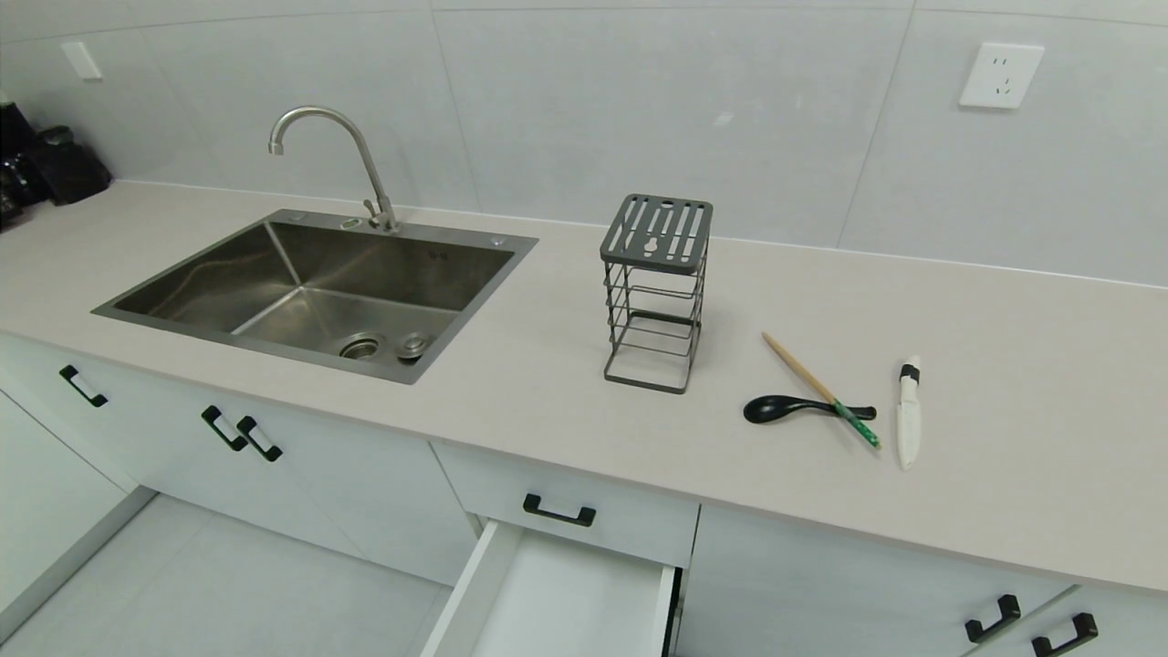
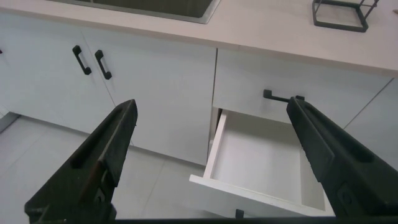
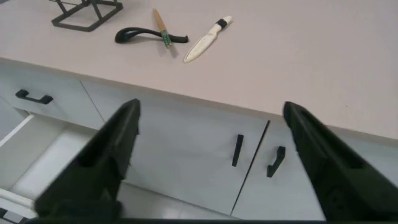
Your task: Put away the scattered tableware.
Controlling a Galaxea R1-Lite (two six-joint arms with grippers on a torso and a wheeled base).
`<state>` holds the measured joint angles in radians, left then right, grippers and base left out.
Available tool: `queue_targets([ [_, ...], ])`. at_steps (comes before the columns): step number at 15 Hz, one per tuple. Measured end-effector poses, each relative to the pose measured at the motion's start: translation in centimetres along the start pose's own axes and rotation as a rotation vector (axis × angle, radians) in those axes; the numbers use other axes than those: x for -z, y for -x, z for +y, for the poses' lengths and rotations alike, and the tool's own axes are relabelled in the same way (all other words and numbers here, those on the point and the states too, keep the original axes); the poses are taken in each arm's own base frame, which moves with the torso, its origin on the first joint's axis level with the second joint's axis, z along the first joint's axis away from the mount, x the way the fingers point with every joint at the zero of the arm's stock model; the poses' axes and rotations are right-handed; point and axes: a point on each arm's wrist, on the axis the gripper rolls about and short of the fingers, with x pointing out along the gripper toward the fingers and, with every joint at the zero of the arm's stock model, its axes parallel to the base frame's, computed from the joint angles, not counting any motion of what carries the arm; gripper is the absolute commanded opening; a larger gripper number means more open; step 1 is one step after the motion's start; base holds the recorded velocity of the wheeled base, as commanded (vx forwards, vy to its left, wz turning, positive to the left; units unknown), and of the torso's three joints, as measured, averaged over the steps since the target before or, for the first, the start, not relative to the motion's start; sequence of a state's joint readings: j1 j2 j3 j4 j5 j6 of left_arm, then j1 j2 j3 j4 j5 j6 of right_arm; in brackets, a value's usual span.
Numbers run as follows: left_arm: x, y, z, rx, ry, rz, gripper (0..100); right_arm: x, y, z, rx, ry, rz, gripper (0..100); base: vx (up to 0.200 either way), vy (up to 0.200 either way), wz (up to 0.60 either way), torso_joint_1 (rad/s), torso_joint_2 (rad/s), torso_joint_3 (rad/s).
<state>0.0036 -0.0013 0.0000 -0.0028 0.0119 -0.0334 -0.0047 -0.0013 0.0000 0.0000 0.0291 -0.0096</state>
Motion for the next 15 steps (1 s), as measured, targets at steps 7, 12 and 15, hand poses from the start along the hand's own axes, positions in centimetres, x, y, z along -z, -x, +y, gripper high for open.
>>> queue_targets([
  [7, 0.0, 0.0, 0.0, 0.000, 0.000, 0.000, 100, -2.5, 0.3, 0.0, -0.012, 0.044, -0.239, 100, 0.000, 0.000, 0.00, 0.000, 0.00, 0.000],
  [12, 0.0, 0.0, 0.0, 0.000, 0.000, 0.000, 100, -5.2, -0.8, 0.4, -0.232, 0.076, -0.143, 100, 0.000, 0.000, 0.00, 0.000, 0.00, 0.000],
  [15, 0.0, 0.0, 0.0, 0.000, 0.000, 0.000, 100, -7.7, -3.2, 0.5, -0.334, 0.077, -0.023, 100, 0.000, 0.000, 0.00, 0.000, 0.00, 0.000],
])
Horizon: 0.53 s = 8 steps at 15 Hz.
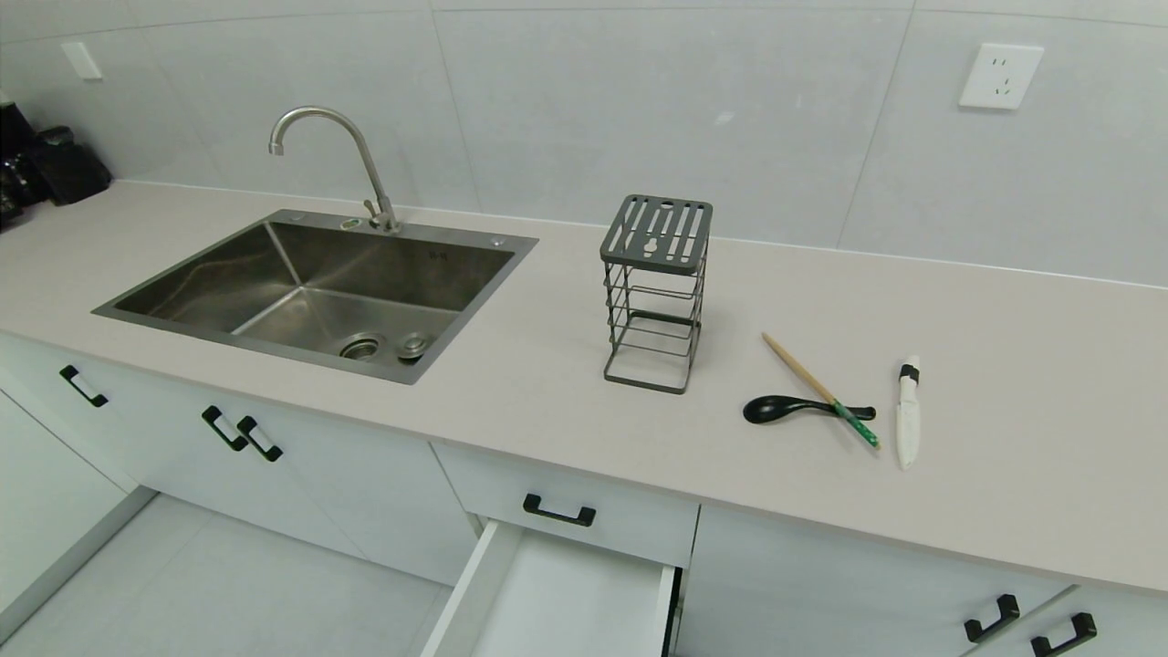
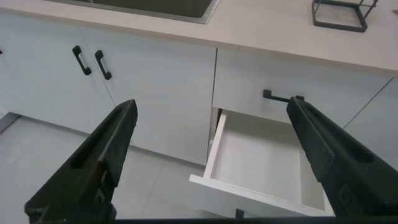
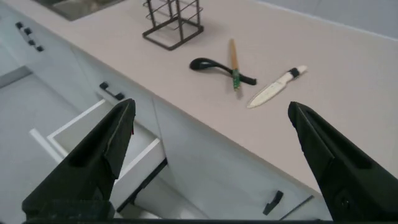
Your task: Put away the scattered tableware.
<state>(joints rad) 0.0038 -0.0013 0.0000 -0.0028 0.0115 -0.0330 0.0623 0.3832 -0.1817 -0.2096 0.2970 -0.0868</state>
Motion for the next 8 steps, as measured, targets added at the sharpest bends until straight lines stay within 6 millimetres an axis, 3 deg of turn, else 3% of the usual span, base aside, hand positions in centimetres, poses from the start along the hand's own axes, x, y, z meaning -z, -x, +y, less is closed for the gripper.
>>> queue_targets([
  [8, 0.0, 0.0, 0.0, 0.000, 0.000, 0.000, 100, -1.9, -8.0, -2.1, -0.097, 0.034, 0.187, 100, 0.000, 0.000, 0.00, 0.000, 0.00, 0.000],
])
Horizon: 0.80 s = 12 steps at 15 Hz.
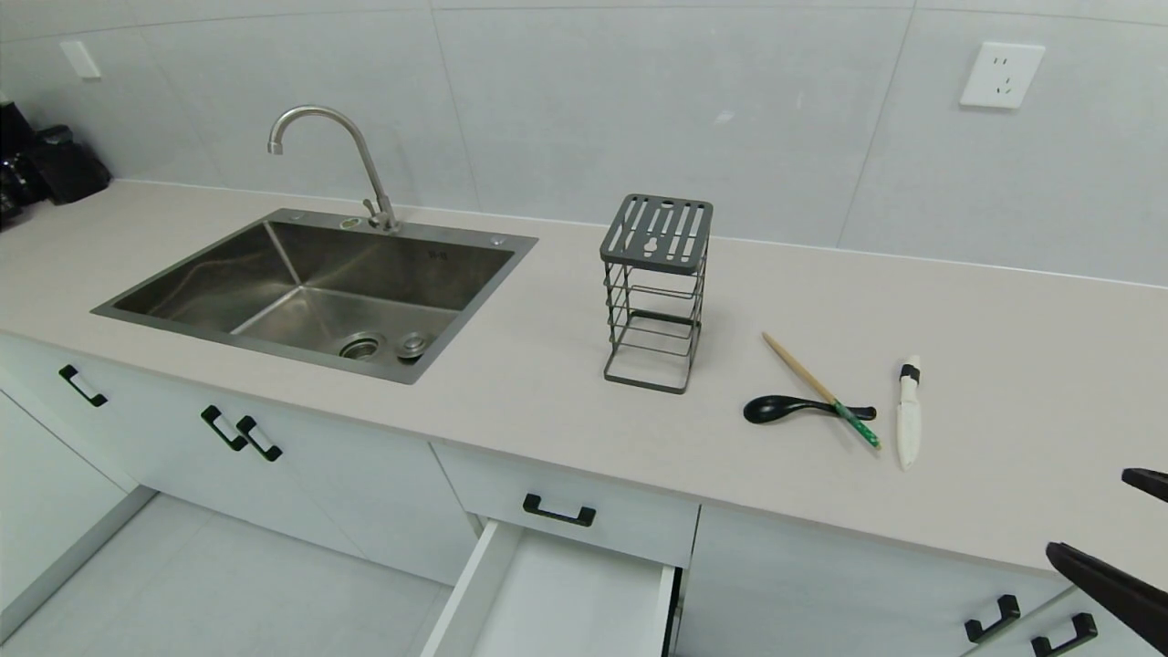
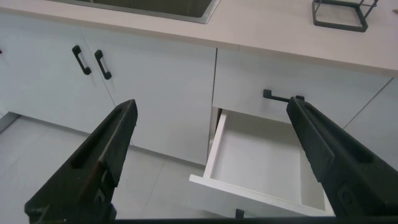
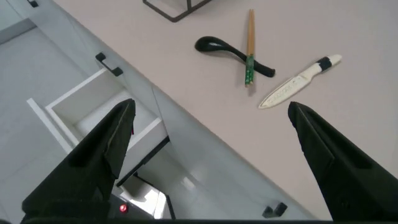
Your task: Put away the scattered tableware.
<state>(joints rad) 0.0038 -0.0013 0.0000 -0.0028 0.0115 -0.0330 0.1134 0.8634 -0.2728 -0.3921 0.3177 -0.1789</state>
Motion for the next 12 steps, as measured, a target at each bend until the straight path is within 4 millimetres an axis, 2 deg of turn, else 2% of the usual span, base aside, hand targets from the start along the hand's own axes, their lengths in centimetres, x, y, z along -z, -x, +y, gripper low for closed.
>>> queue_targets([
  [5, 0.0, 0.0, 0.0, 0.000, 0.000, 0.000, 100, 0.4, -6.5, -2.1, -0.008, -0.001, 0.034, 100, 0.000, 0.000, 0.00, 0.000, 0.00, 0.000],
  [9, 0.0, 0.0, 0.0, 0.000, 0.000, 0.000, 100, 2.1, -9.5, -2.6, -0.035, -0.010, 0.140, 100, 0.000, 0.000, 0.00, 0.000, 0.00, 0.000],
  [12, 0.0, 0.0, 0.0, -0.001, 0.000, 0.000, 100, 3.1, -11.0, -2.5, -0.038, -0.009, 0.201, 100, 0.000, 0.000, 0.00, 0.000, 0.00, 0.000],
])
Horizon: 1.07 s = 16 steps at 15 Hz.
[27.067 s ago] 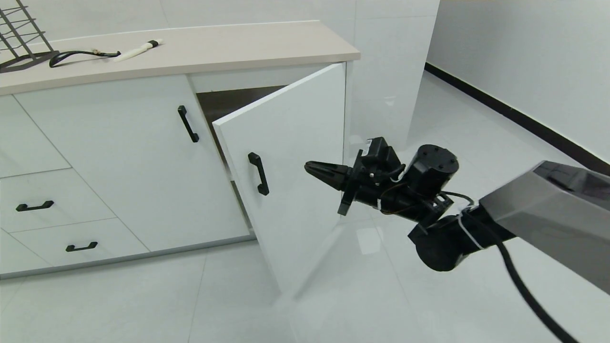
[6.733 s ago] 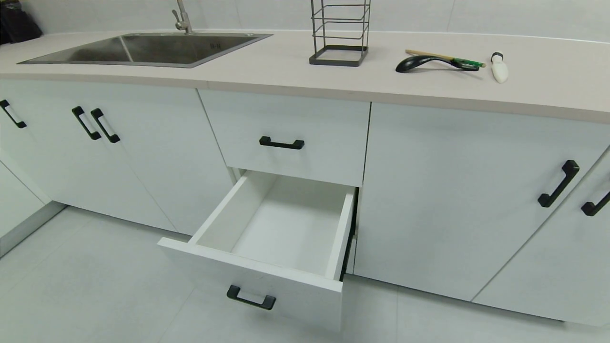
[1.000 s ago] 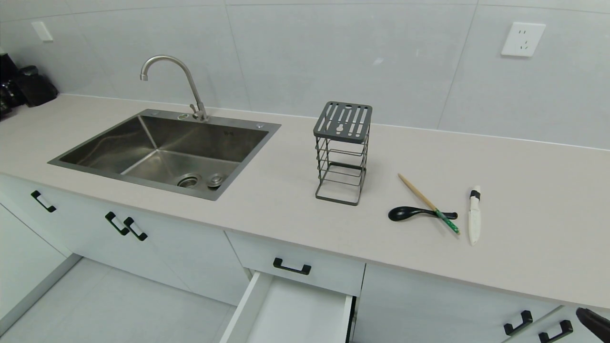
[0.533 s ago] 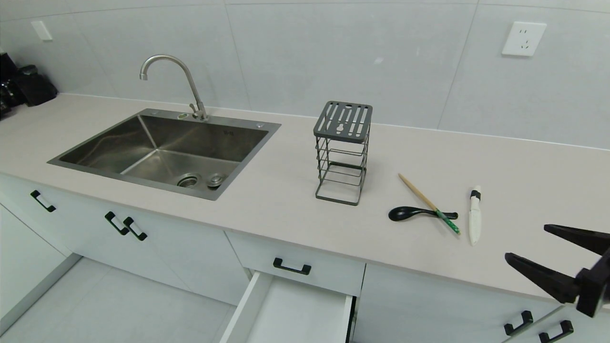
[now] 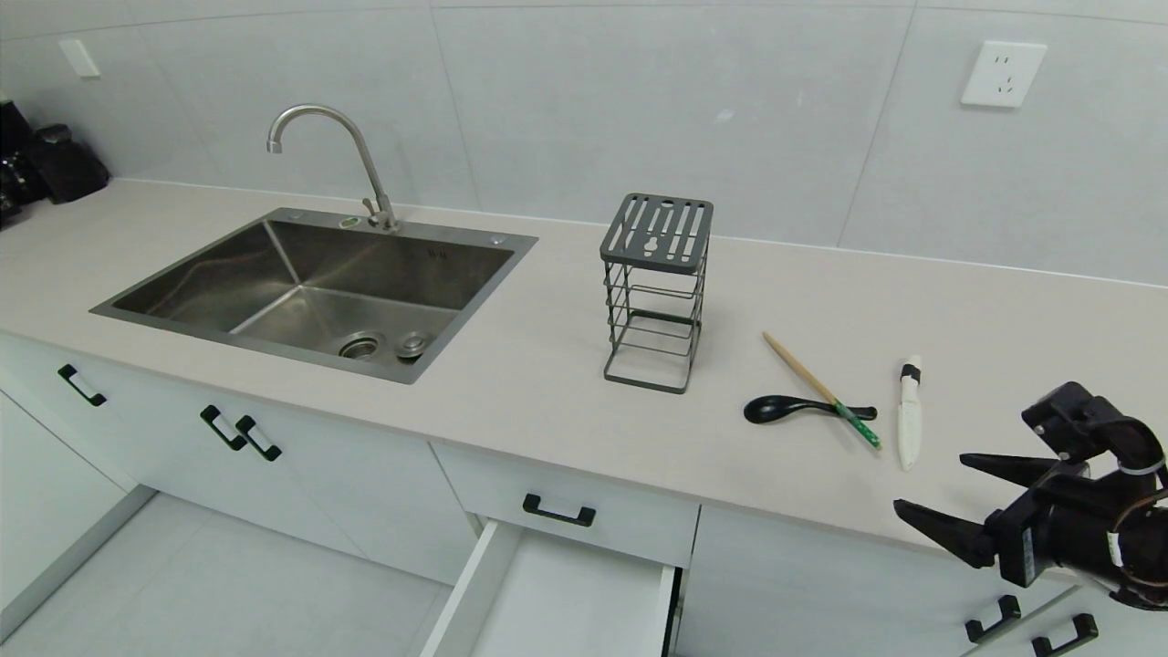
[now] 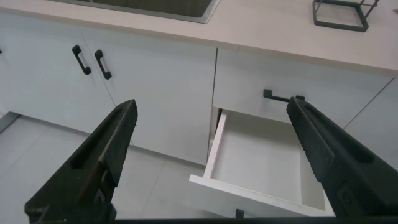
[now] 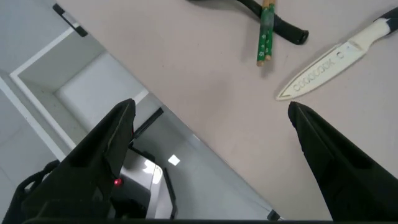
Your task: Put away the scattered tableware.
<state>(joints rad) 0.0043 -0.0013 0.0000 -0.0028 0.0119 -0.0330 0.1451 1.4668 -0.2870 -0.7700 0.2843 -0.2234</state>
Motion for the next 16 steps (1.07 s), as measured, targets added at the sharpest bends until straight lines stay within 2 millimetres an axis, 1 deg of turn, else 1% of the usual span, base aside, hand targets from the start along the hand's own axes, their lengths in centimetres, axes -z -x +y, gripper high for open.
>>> queue_targets([
  [6, 0.0, 0.0, 0.0, 0.001, 0.000, 0.000, 100, -0.7, -2.8, -0.6, -0.004, 0.003, 0.024, 100, 0.000, 0.000, 0.00, 0.000, 0.00, 0.000],
  [10, 0.0, 0.0, 0.0, 0.001, 0.000, 0.000, 100, -1.9, -5.5, -1.6, 0.011, 0.005, 0.017, 100, 0.000, 0.000, 0.00, 0.000, 0.00, 0.000],
  [14, 0.0, 0.0, 0.0, 0.000, 0.000, 0.000, 100, -1.7, -7.7, -2.2, 0.006, -0.002, 0.042, 100, 0.000, 0.000, 0.00, 0.000, 0.00, 0.000],
  [16, 0.0, 0.0, 0.0, 0.000, 0.000, 0.000, 100, -2.0, -8.6, -2.6, 0.011, -0.003, 0.038, 100, 0.000, 0.000, 0.00, 0.000, 0.00, 0.000],
])
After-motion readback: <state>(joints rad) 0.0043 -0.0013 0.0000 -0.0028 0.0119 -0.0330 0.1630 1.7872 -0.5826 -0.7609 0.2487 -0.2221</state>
